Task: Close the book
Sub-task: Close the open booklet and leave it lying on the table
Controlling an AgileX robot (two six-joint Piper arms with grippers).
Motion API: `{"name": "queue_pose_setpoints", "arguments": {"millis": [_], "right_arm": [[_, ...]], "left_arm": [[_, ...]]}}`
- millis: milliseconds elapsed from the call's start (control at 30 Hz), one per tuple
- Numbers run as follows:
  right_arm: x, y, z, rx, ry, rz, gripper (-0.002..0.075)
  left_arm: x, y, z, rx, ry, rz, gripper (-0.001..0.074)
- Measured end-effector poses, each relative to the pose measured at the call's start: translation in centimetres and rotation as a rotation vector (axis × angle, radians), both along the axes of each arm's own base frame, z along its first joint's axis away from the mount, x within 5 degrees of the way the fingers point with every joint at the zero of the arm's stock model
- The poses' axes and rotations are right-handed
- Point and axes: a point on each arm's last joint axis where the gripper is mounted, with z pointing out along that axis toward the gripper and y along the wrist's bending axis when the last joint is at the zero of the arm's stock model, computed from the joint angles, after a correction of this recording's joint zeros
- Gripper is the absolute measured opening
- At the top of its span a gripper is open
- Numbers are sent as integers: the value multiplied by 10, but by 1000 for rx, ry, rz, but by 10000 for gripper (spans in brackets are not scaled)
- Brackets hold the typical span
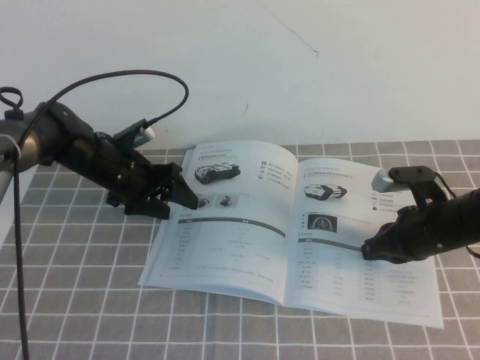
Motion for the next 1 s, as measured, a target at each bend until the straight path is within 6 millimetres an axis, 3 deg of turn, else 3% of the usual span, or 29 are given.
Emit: {"name": "queue_pose_setpoints", "arguments": {"millis": [233, 600, 1000], "right_arm": [[0, 0, 0, -1, -1, -1, -3], [0, 0, 0, -1, -1, -1, -3], [0, 0, 0, -1, -1, -1, -3]], "left_arm": [[0, 0, 1, -11, 3, 5, 522], [7, 12, 8, 146, -26, -2, 522], [6, -4, 0, 153, -18, -49, 521]]}}
